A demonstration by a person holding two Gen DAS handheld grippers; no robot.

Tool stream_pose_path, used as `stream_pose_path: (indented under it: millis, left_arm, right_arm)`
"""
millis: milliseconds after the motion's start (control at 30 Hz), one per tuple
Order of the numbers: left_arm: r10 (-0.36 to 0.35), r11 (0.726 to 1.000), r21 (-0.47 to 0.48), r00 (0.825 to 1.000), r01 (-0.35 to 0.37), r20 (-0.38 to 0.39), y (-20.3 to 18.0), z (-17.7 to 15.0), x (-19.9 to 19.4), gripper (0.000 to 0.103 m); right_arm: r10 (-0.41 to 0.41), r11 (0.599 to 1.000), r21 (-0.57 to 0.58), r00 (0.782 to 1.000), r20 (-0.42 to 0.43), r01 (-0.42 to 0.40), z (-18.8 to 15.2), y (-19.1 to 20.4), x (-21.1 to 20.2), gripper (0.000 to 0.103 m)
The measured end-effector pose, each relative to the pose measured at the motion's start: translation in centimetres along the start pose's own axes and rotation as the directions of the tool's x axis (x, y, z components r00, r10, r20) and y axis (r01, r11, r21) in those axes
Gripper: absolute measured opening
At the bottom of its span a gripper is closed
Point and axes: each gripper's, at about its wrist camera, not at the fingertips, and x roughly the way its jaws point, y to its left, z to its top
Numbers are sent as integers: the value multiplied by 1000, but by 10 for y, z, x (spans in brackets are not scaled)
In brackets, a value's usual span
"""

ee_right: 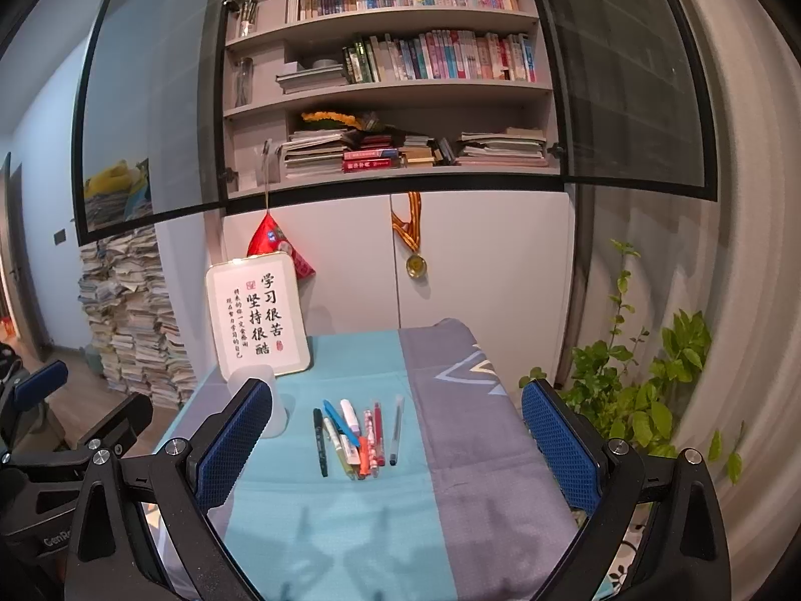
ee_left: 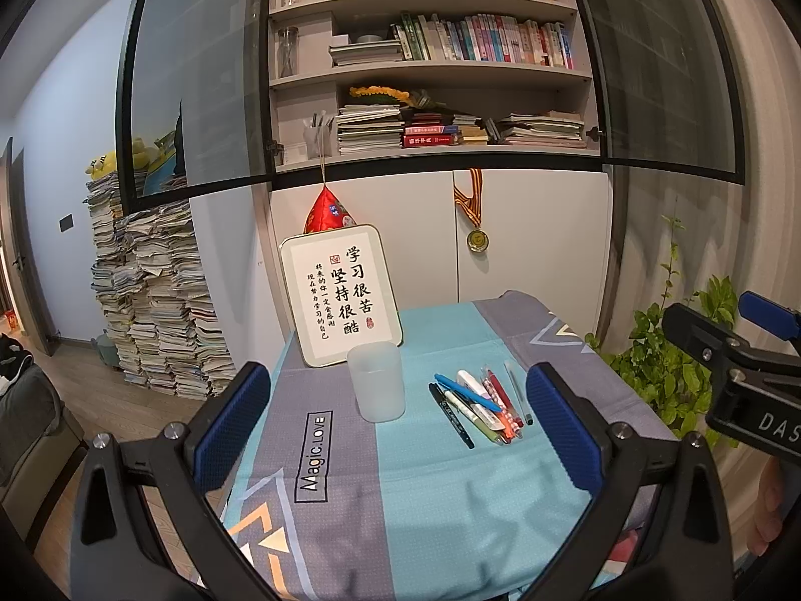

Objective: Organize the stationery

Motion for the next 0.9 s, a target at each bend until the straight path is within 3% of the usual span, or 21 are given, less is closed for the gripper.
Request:
stream_pose_path:
  millis: [900]
  left_arm:
    - [1, 1000, 1, 1000, -1, -30, -2, -3, 16, 102]
  right_arm:
    - [2, 1000, -2, 1000, -18, -2, -9, 6, 6, 100]
